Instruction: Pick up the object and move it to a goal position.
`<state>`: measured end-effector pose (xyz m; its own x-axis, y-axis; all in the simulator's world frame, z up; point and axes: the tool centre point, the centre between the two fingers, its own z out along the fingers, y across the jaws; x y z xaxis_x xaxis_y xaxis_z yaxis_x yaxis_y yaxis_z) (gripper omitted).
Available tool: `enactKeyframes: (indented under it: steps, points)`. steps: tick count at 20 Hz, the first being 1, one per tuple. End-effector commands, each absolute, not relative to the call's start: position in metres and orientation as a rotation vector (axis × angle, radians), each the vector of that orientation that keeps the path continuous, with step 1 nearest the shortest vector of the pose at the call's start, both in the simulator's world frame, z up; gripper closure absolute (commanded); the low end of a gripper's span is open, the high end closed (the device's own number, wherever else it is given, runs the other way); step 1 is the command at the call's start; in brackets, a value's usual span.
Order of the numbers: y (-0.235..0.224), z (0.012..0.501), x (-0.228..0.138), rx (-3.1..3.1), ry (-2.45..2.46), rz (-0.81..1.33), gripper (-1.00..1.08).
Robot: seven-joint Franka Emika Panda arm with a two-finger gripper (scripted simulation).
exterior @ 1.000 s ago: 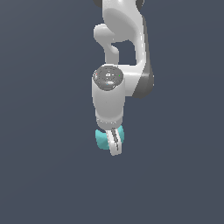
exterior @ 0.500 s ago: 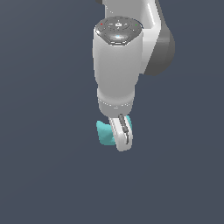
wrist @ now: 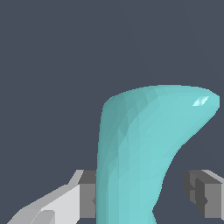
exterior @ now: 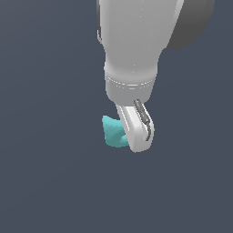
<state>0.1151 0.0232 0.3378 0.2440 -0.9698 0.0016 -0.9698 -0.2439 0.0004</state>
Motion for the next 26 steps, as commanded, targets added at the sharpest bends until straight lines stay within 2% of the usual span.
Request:
enactKeyframes:
  steps: [1,12,26]
  points:
    - [0.026,0.352,0.118,2.477,-1.931,0.001,1.08]
    - [0.033,0.389,0.128,2.478,-1.93,0.001,1.08]
    - [0.035,0.398,0.131,2.478,-1.93,0.0,1.08]
